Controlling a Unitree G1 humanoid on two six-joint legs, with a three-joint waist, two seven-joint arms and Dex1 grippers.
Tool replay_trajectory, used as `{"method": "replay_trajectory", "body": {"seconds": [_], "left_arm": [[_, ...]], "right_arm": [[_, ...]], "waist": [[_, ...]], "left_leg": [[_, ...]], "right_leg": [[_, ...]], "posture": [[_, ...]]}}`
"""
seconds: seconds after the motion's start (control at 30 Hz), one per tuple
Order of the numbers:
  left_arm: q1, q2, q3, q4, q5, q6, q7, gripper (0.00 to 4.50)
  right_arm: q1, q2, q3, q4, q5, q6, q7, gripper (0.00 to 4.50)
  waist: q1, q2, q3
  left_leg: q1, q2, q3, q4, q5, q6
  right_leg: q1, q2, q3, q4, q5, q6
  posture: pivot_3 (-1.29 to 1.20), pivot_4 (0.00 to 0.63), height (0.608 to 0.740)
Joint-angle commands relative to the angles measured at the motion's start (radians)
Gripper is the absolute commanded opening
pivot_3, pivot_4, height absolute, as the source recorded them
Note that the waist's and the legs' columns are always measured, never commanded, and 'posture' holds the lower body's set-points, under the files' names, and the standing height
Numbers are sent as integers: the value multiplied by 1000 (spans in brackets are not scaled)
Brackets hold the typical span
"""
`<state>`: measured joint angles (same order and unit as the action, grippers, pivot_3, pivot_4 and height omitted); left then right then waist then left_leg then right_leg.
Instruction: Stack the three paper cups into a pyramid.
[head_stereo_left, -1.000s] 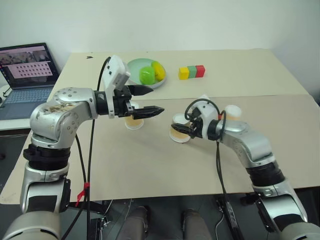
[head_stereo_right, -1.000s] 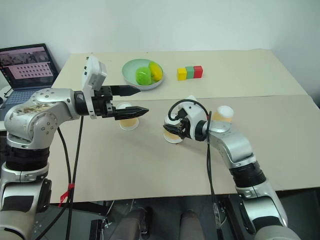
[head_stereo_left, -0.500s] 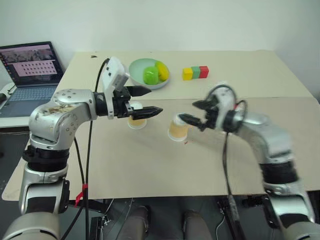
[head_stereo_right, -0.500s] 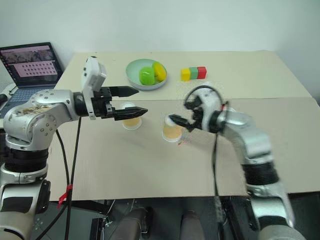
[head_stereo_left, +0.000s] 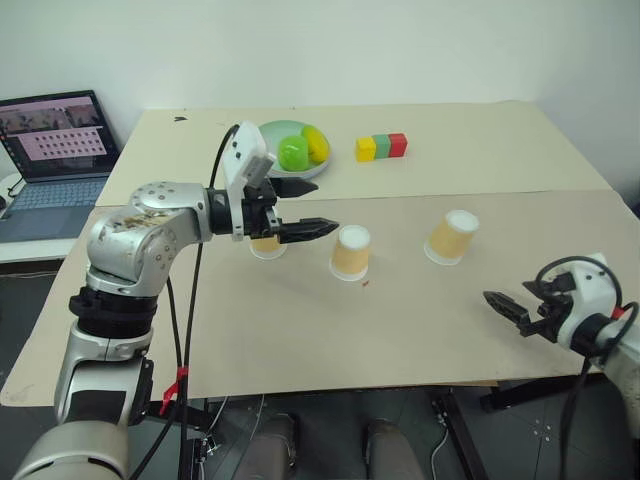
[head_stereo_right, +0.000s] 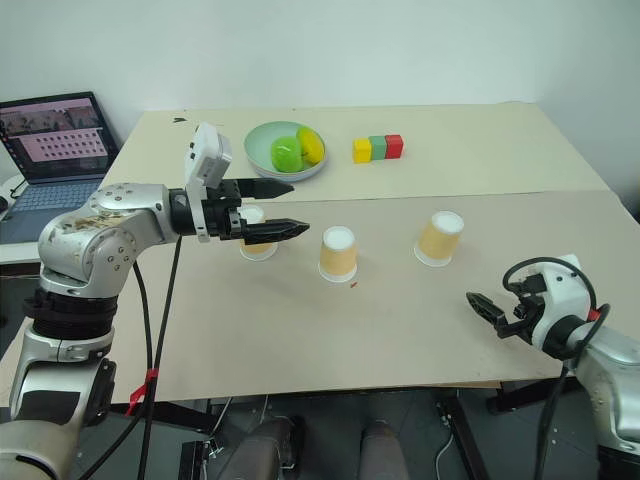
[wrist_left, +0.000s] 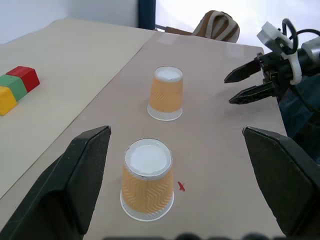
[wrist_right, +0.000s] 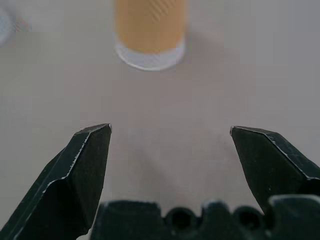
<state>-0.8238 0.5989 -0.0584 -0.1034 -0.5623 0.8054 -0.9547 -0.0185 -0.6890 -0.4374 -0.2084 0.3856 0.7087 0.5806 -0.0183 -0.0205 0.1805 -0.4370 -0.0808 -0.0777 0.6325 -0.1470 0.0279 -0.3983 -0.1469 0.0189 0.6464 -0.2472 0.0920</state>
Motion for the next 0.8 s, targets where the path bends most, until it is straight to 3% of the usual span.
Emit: {"method": "replay_trajectory", "body": {"seconds": [0.03,0.27,0.8], "left_arm": [[-30,-4,5,-9,9,-32,-7,4500],[-13,7,-10,-34,37,-43,-7,4500],[-5,6,2,-48,33,-37,25,4500]], "right_arm": [[-130,33,40,103,-67,-160,-69,4431],[-304,75,113,280,-127,-312,-98,4431],[-472,102,235,388,-149,-353,-60,4431]], "waist": [[-4,0,0],[2,0,0],[-3,0,0]], "left_leg": [[0,1,0,1,0,0],[0,1,0,-1,0,0],[0,1,0,-3,0,0]], "right_leg": [[0,0,0,0,1,-1],[0,1,0,0,3,-4],[0,2,0,-1,3,-4]], "posture": [[0,150,740],[0,150,740],[0,150,740]]}}
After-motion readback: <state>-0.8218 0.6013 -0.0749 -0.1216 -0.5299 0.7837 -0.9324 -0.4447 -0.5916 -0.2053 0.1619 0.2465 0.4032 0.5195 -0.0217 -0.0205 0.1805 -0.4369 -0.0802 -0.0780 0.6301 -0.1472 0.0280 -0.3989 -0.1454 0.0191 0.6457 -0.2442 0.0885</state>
